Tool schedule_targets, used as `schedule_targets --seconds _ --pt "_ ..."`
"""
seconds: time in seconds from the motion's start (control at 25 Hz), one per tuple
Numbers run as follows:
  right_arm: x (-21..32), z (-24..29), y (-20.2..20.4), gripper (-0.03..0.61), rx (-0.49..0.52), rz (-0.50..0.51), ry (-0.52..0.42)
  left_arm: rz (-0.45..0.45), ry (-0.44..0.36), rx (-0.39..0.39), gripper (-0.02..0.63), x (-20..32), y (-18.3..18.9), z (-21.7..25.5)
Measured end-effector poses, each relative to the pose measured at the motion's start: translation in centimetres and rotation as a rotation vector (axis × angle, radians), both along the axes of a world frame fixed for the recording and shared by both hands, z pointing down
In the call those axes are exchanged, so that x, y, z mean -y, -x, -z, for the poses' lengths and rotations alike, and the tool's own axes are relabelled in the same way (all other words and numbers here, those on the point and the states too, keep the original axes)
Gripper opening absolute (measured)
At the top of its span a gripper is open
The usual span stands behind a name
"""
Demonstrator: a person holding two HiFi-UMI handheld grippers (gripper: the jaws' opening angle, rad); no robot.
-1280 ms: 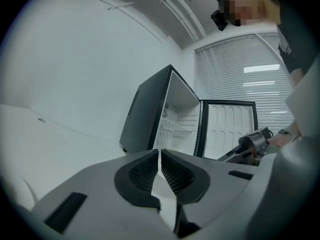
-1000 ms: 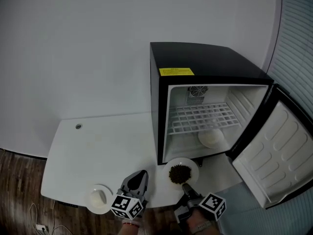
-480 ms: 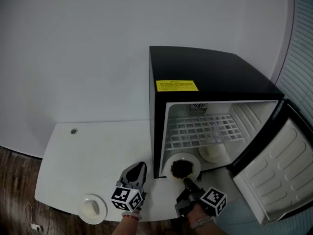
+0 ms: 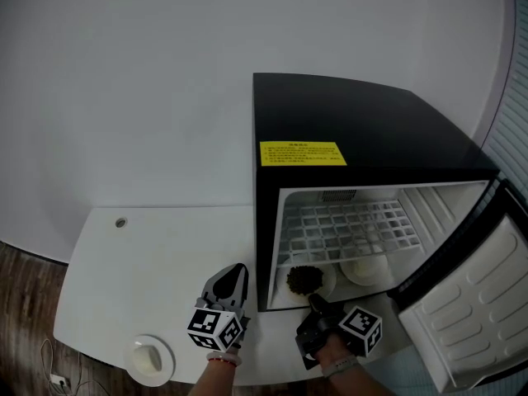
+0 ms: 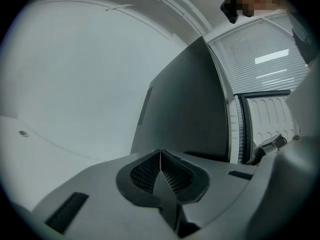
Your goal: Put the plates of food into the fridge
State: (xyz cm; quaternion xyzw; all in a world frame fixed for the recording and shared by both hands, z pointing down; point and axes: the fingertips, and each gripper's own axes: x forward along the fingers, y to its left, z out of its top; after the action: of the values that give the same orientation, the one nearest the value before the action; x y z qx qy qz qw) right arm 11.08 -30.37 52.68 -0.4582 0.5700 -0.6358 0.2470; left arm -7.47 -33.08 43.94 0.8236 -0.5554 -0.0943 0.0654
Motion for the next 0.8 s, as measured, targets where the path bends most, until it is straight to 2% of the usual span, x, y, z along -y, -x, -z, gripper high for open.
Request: schedule_targets --seconds 0.12,0.24,0.48,0.8 --pt "0.8 -0.1 0.0 0.015 -0.024 0.013 -0.001 -0.006 -0.002 -0.007 0.009 0.3 -0.3 -0.1" --pt "1.4 -0.2 0.1 0.015 -0.092 0.042 -0.006 -0.014 -0.004 -0.013 0.009 0.3 -0.5 -0.2" --pt "2.4 0.1 -0.2 0.017 -0.347 0.144 -0.048 -0.010 -0.007 -0.016 0.009 0.1 -0.3 -0.4" --pt "2.7 0.1 -0.2 0.063 -0.582 0.266 -0.080 -0.006 -0.007 -0.023 0.009 -0.2 -0.2 -0.4"
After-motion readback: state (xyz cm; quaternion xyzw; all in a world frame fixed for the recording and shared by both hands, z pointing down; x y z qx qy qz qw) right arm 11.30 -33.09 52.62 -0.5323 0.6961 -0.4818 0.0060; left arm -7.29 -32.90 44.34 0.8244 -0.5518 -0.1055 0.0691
